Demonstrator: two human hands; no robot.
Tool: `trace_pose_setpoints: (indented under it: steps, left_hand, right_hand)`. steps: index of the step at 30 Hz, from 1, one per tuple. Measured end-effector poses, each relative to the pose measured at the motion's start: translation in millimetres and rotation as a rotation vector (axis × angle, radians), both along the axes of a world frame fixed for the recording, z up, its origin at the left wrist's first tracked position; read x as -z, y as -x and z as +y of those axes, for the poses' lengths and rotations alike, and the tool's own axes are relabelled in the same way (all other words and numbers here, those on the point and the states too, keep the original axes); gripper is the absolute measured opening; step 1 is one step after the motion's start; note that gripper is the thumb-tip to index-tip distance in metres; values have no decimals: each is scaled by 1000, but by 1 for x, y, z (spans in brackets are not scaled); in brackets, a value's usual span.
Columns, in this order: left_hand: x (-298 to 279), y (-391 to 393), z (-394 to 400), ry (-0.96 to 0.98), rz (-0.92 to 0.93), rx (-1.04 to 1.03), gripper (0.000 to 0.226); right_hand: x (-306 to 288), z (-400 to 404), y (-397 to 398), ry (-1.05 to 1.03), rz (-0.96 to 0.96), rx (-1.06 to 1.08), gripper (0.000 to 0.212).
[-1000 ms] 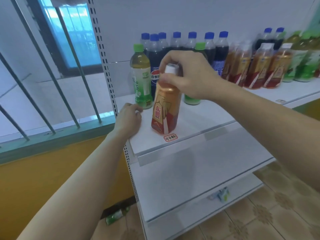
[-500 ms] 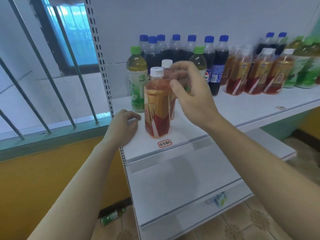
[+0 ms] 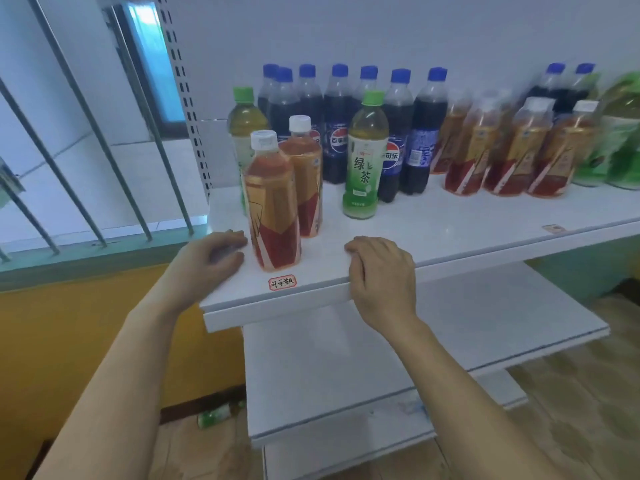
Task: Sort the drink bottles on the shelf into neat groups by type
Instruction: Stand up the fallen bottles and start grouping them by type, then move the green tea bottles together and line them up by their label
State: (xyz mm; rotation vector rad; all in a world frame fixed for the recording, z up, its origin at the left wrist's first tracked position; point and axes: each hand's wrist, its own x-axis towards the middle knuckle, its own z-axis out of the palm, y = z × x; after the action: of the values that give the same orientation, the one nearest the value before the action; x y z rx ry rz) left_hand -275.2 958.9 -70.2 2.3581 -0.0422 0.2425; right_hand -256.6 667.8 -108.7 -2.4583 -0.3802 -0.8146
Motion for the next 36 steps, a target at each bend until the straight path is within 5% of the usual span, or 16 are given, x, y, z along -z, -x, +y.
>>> trace_pose_setpoints:
  steps: [10, 14, 16, 19, 23, 26, 28, 31, 36]
  left_hand:
    - [-4, 26, -29, -170, 97, -44, 41]
    - [12, 38, -58, -314, -124, -365, 38]
    - [21, 44, -71, -340, -214, -481, 36]
    - [30, 44, -82, -351, -334, -597, 31]
    - [33, 44, -91, -295, -463, -710, 17]
    - [41, 49, -110, -266, -727, -692, 11]
    - [42, 46, -141, -193, -845, -472, 10]
    - [29, 26, -192, -179, -590, -102, 28]
    - [-2, -33, -232, -196, -136, -238, 101]
  right_hand:
    - [-3, -27, 0, 5, 78, -235, 27]
    - [-49, -37, -23, -226, 213, -303, 29]
    - [-90, -35, -53, -288, 1, -268, 32]
    - [-160, -19, -107, -160, -237, -208, 43]
    - [-193, -16, -155, 152, 13, -125, 32]
    - [-184, -23, -153, -29, 19, -210, 11]
    - [-181, -31, -142, -128, -48, -258, 8]
    - [-171, -46, -118, -272, -103, -334, 10]
    - [-142, -90, -87, -626, -82, -306, 13]
